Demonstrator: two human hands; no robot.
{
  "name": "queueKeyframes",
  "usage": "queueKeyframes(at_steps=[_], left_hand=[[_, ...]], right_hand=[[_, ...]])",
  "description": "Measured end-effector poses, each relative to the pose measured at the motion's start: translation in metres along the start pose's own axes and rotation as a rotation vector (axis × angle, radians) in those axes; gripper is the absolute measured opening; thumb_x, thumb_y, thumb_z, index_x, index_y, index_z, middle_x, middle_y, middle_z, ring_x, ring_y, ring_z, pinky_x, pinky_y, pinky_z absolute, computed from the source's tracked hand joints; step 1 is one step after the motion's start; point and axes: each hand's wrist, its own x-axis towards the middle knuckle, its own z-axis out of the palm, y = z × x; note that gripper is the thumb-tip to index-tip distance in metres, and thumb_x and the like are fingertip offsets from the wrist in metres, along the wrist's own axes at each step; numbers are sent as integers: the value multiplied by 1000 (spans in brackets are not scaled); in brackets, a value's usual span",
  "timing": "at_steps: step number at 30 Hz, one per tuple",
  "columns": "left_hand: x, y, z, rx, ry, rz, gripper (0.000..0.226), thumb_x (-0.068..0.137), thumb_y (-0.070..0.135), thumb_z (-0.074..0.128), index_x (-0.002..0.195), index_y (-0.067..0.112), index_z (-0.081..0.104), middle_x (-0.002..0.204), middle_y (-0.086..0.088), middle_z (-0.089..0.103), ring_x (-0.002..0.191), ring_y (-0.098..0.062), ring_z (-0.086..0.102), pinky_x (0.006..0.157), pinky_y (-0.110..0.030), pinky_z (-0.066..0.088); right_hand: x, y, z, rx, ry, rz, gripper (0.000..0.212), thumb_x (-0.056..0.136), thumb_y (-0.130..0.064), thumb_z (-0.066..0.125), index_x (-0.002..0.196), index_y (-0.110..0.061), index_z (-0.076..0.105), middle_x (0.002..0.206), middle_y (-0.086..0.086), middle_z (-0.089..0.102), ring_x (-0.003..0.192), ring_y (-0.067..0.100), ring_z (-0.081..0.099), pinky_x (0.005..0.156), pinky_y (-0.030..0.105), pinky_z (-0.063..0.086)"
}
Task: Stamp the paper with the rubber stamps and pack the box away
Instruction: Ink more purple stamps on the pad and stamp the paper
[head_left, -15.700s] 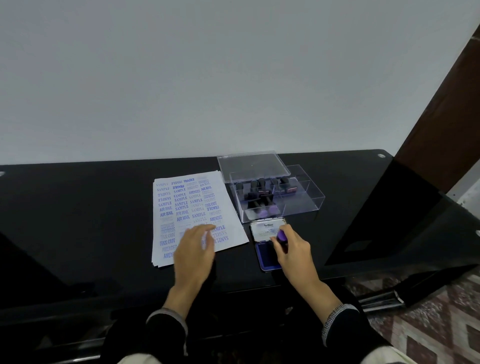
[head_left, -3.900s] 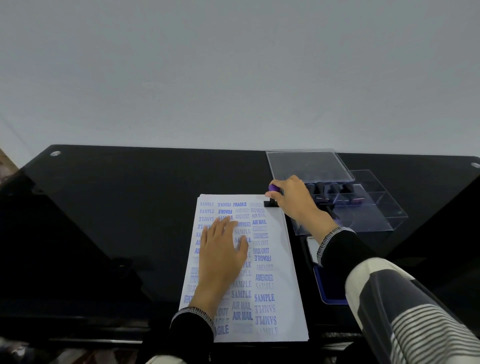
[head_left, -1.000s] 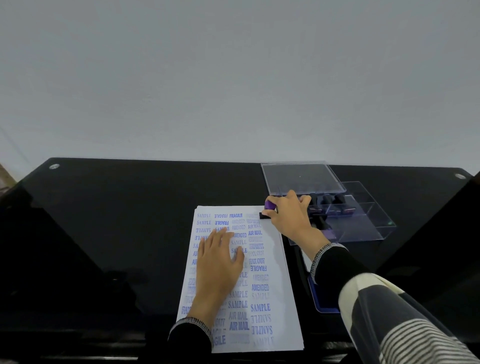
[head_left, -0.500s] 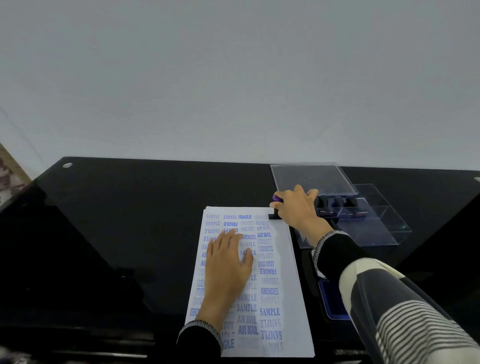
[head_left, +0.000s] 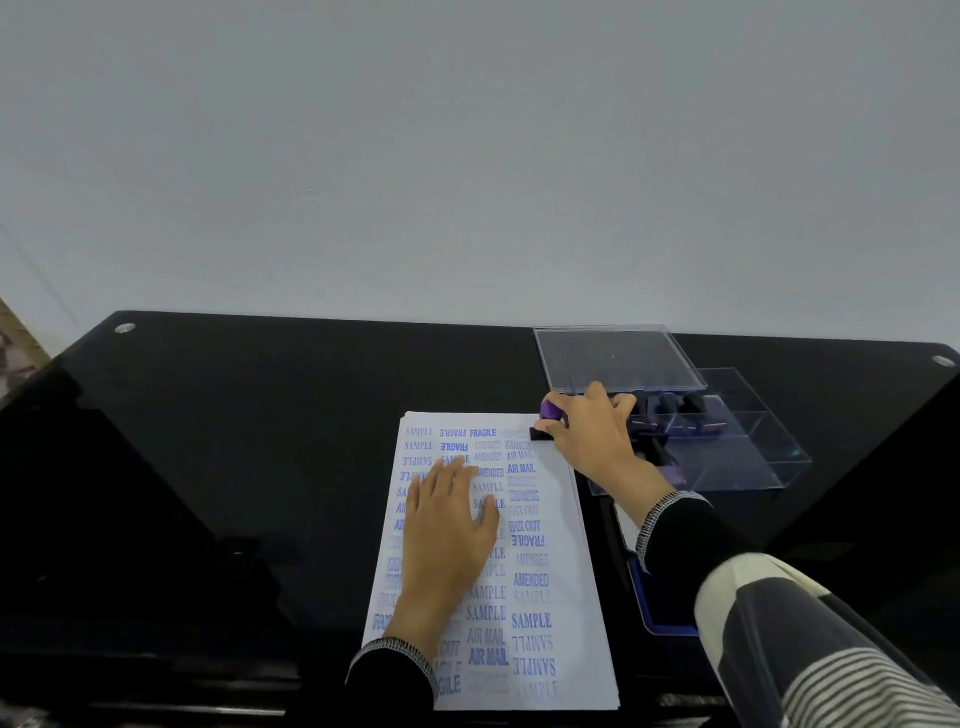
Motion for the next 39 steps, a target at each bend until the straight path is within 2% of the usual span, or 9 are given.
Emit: queueKeyframes(at_steps=[6, 11, 14, 25, 30, 35, 39], left_hand=[[0, 0, 0, -18, -3, -4, 50, 97, 44, 42, 143, 24, 40, 154, 8, 31, 145, -10, 17, 121, -30, 3], [0, 0, 1, -26, -1, -9, 50, 97, 45, 42, 143, 24, 40, 154, 8, 31, 145, -9, 17, 119, -28, 1], [0, -1, 1, -25, 4, -8, 50, 97, 46, 43, 143, 24, 41, 153, 8, 32, 145, -9, 17, 119, -28, 1], [0, 1, -1, -29, -2, -18, 50, 97, 45, 43, 143, 24, 40, 154, 8, 31, 146, -10, 17, 119, -28, 1], [0, 1, -1, -29, -3, -11, 50, 97, 44, 42, 143, 24, 40, 154, 8, 31, 146, -10, 16, 119, -28, 1], [0, 1, 0, -29, -3, -21, 50, 97, 45, 42, 143, 25, 40, 154, 9, 31, 146, -10, 16, 119, -28, 1], [0, 1, -1, -21, -12, -23, 51, 98, 46, 41, 144, 25, 38, 155, 9, 29, 146, -9, 15, 118, -27, 1]], right_hand=[[12, 2, 2, 26, -22, -5, 19, 96, -34, 49, 109, -26, 59, 92, -4, 51, 110, 21, 40, 89, 43, 22], [21, 2, 4, -29, -36, -3, 22, 97, -33, 44, 113, -27, 58, 95, -4, 56, 110, 21, 40, 89, 43, 22], [22, 1, 4, -51, -45, -1, 22, 97, -32, 44, 115, -26, 57, 104, -2, 61, 112, 21, 40, 91, 43, 22], [6, 2, 4, 35, -8, 13, 22, 96, -36, 48, 115, -28, 56, 107, 2, 56, 109, 21, 39, 90, 41, 21], [10, 2, 3, 20, -11, -4, 17, 96, -32, 48, 108, -26, 58, 94, -3, 52, 108, 21, 41, 88, 42, 22], [17, 0, 3, -38, -25, -7, 18, 97, -30, 46, 110, -25, 58, 93, -3, 55, 108, 23, 41, 87, 43, 25], [20, 0, 3, -44, -36, -6, 21, 98, -31, 45, 114, -25, 56, 102, -1, 60, 110, 23, 40, 87, 42, 24]])
